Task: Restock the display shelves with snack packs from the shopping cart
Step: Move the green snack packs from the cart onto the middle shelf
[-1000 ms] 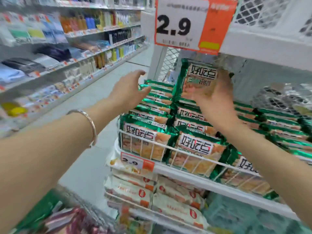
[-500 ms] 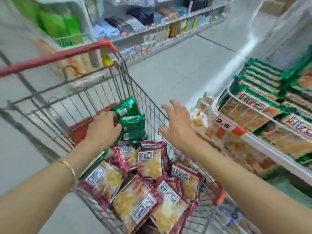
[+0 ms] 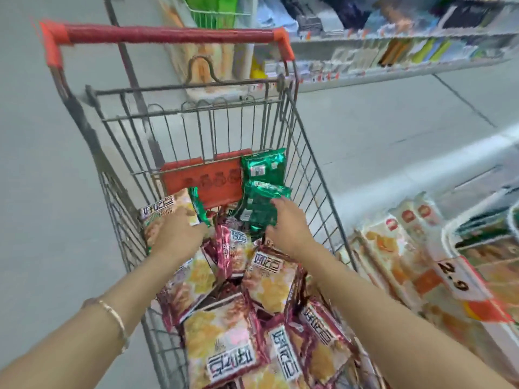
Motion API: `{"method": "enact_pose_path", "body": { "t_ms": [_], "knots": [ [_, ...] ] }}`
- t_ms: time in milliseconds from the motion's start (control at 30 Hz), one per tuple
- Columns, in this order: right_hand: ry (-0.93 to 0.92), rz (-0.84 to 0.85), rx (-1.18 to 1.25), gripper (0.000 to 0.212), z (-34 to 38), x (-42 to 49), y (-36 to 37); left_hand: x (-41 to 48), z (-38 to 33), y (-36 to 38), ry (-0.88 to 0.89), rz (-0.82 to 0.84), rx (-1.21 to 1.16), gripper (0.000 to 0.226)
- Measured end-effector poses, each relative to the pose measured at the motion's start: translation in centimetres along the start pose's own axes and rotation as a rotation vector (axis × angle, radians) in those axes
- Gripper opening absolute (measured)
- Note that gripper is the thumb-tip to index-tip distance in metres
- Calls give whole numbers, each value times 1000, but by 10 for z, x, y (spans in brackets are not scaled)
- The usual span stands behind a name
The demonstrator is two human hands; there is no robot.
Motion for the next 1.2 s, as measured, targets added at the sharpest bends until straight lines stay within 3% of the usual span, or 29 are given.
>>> {"method": "enact_pose_path", "body": {
  "t_ms": [133,300,400,467,533,633,667,733,800,867,900,967,1033,1200],
  "knots": [
    [-24,-32,-54,63,-6,65,-20,2,-5,13,-36,-44,-88,42],
    [20,63,-459,69,-19,97,1,0,7,16,-99,-87,-180,41],
    [6,89,-526,51,-16,98,-5,-4,13,18,-99,-74,-154,45],
    [-6,219,-325,39,-11,96,-12,-8,10,20,-82,-56,-162,50],
    [32,398,32,46,1,89,-18,-19,-3,28,7,11,-213,62],
    [122,728,548,52,33,62,-26,-28,-31,52,134,104,-216,104],
    [122,831,671,53,43,54,-29,-27,-34,58,145,71,-255,105],
    [107,919,827,59,54,43,-42,-25,-31,60,67,-61,-485,80],
    [108,759,867,58,50,47,-59,-25,-17,59,-102,-69,-956,56],
    [91,446,846,44,36,62,-73,-29,-9,59,-181,37,-1355,26],
    [64,286,792,37,28,69,-79,-33,-7,57,-177,85,-1446,20],
    [-22,97,641,27,16,73,-87,-39,-2,53,-163,119,-1480,23],
    [-41,33,544,25,8,71,-91,-43,0,51,-178,103,-1442,30],
    [-78,29,303,58,8,83,-78,-47,4,45,-202,30,-1259,26]
  ]
}}
Point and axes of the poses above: each hand's wrist, its own x-axis towards the middle knuckle, its own y-axis out of the palm, z = x × y, the point moved 4 cm from there along x, towards the middle knuckle, and after that the axes turned 11 degrees about z, right-handed, at the moved point
